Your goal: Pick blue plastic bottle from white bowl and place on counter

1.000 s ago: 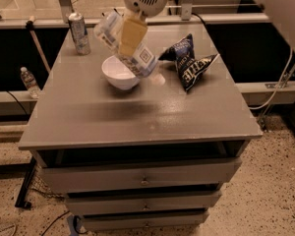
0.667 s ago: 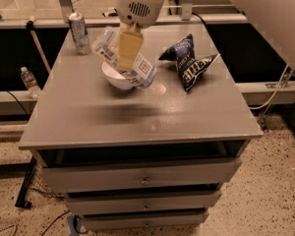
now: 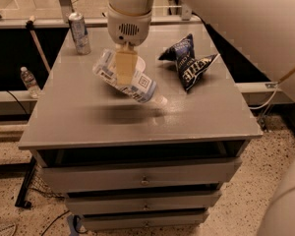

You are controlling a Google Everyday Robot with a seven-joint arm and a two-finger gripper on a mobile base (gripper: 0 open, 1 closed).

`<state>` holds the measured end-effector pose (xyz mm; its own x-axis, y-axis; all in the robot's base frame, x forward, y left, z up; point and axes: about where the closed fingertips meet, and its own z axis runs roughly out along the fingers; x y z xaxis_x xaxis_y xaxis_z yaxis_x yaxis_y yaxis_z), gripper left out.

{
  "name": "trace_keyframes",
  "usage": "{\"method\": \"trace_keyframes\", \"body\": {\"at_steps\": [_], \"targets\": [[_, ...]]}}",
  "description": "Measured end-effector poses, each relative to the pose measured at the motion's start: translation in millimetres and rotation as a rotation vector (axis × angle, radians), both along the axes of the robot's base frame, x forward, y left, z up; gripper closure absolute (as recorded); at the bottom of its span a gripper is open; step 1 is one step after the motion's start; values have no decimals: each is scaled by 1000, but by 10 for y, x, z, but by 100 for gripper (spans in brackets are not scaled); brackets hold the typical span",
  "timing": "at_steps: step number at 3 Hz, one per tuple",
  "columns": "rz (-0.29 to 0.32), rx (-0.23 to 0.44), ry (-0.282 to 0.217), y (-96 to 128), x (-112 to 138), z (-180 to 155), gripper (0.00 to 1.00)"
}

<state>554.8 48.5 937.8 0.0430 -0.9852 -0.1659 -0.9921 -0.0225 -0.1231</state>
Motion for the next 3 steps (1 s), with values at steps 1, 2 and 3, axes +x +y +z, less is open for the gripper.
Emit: {"method": "trace_keyframes", "body": {"at_steps": [1,2,3], "targets": [[56,9,9,84,-94,-195,100],[46,14,11,70,-72,-229,100],[44,7,19,9,-33,-351,100]]}}
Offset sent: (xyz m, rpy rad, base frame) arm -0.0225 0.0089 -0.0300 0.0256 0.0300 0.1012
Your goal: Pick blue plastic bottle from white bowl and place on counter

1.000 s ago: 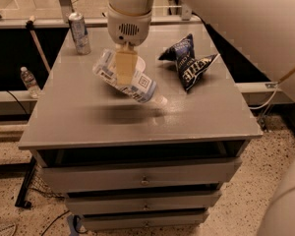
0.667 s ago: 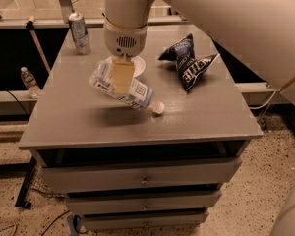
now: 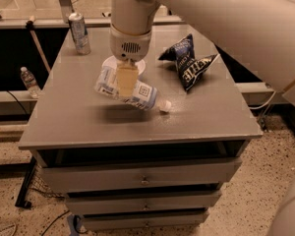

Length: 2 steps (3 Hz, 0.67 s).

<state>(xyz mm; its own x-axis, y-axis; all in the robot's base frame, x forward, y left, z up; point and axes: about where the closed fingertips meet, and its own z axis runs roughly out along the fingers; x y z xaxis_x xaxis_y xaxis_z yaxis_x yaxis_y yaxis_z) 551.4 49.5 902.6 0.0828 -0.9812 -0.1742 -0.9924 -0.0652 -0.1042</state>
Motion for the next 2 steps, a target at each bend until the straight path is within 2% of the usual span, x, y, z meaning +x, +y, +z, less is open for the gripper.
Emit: {"method": "trace_keyframes", "body": {"at_steps": [2], "targets": [[34,-3,11,-39,-10,-153,100]]}}
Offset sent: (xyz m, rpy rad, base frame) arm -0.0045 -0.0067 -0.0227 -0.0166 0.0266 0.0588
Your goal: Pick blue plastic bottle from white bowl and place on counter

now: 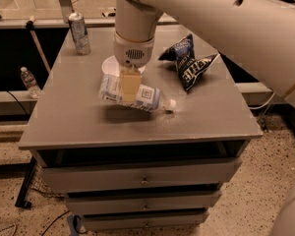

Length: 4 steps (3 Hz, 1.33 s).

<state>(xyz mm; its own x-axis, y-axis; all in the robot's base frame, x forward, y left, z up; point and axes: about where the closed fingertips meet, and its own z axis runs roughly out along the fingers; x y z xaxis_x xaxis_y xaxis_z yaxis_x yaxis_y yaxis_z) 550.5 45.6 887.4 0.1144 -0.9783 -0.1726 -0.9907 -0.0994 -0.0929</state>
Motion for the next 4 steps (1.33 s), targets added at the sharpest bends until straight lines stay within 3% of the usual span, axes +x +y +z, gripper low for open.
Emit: {"method": "trace_keyframes", "body": {"at_steps": [1,4], "targets": [[3,3,-4,10,3,-4,85],[4,11,-16,38,15,2,17]]}}
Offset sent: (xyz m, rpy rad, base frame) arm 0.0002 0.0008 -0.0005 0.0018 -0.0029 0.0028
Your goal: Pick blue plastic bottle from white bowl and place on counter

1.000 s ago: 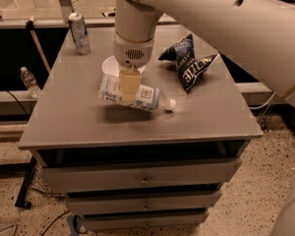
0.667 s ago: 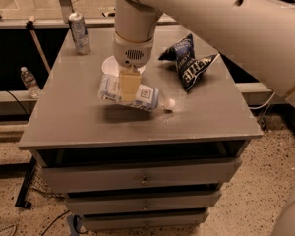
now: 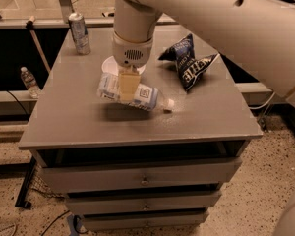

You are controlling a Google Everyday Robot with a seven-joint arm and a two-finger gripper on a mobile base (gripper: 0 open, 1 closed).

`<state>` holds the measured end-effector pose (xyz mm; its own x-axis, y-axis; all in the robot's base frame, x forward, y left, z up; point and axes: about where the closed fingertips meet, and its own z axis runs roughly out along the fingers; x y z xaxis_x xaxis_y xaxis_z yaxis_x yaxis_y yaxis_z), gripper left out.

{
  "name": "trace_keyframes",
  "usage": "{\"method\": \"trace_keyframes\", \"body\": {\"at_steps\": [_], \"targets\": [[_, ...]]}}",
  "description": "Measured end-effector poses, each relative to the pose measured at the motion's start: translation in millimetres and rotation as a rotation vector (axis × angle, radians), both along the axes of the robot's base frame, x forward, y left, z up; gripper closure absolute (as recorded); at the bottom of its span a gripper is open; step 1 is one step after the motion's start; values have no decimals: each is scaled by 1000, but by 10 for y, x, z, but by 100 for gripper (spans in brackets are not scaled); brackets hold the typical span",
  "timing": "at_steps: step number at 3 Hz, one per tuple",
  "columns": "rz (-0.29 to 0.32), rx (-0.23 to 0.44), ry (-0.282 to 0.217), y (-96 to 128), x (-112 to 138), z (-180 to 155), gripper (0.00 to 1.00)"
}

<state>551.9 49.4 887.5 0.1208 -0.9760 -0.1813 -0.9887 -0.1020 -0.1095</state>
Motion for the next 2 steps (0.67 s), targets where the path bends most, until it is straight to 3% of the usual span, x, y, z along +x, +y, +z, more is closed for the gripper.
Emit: {"method": "trace_keyframes", "body": {"at_steps": [1,2], "targets": [[0,3,-4,10,3,2,0],[0,3,-4,10,3,2,0]]}}
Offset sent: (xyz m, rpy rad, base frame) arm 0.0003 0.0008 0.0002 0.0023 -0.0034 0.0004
